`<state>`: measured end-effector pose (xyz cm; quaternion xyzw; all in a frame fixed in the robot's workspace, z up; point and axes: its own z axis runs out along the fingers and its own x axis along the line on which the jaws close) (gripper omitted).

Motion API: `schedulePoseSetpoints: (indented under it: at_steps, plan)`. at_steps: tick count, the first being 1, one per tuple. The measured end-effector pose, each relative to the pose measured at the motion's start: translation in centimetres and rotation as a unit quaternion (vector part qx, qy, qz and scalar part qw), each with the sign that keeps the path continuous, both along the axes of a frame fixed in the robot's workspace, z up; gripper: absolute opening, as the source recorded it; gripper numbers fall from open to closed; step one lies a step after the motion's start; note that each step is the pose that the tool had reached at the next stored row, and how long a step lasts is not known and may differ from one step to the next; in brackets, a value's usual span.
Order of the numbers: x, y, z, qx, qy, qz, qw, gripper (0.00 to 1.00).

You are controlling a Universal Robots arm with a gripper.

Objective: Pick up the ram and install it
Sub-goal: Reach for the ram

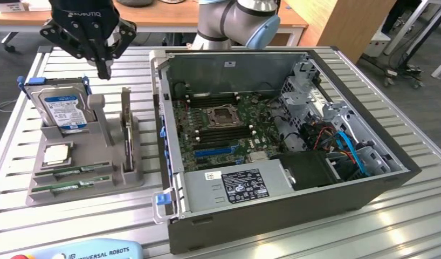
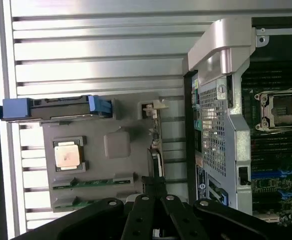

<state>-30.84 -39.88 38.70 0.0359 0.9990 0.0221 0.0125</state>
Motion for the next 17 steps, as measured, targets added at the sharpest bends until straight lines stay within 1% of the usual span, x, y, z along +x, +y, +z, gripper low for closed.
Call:
schedulePoseSetpoints:
  at_steps: [17]
  plan:
    - [-2.9,0.0,-0.07,0.0,0.0,0.0,1.0,0.1]
